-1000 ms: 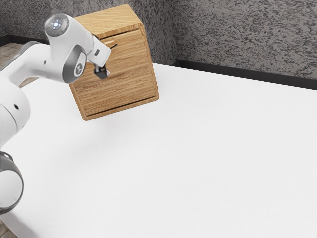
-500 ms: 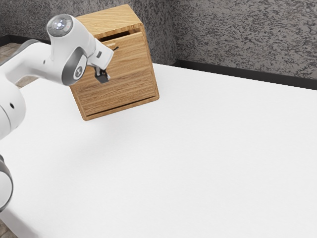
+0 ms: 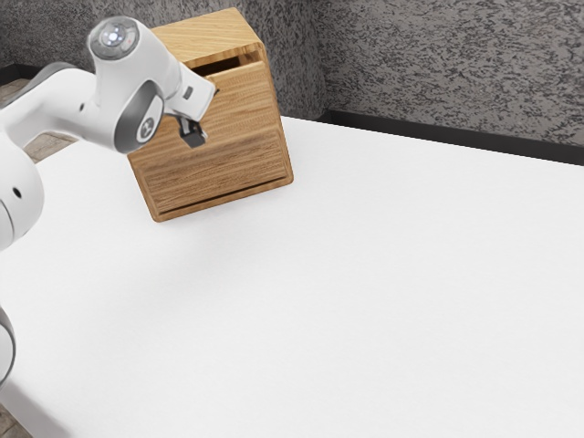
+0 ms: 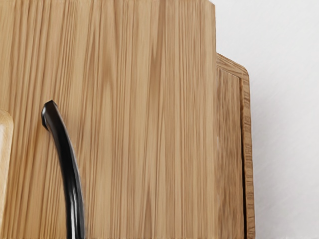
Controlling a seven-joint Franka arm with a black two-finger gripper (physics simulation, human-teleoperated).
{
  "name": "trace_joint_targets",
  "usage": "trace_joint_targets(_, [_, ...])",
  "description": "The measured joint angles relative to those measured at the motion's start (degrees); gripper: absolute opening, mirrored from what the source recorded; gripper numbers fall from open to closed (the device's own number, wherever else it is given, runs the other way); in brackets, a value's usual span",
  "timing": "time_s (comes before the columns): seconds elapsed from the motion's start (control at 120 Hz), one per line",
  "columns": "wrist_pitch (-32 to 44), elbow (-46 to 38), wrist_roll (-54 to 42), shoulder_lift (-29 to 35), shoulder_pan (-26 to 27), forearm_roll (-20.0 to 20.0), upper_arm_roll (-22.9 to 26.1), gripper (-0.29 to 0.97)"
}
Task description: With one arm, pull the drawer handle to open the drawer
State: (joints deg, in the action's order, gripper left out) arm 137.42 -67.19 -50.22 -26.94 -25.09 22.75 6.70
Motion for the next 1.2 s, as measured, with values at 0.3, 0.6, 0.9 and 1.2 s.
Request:
trace_joint_targets(0.3, [0.29,-6.0,3.27,3.86,0.59,3.49,-0.01,0.69])
trace_joint_targets(0.6, [1.71,-12.06,6.18,8.09,0.93,4.65,-0.02,0.67])
trace_joint_targets(0.9, [2.89,-17.8,9.5,11.34,1.37,7.54,0.02,0.68])
trace_joint_targets(1.2, [3.64,-22.0,12.49,15.07,2.23,8.93,-0.02,0.58])
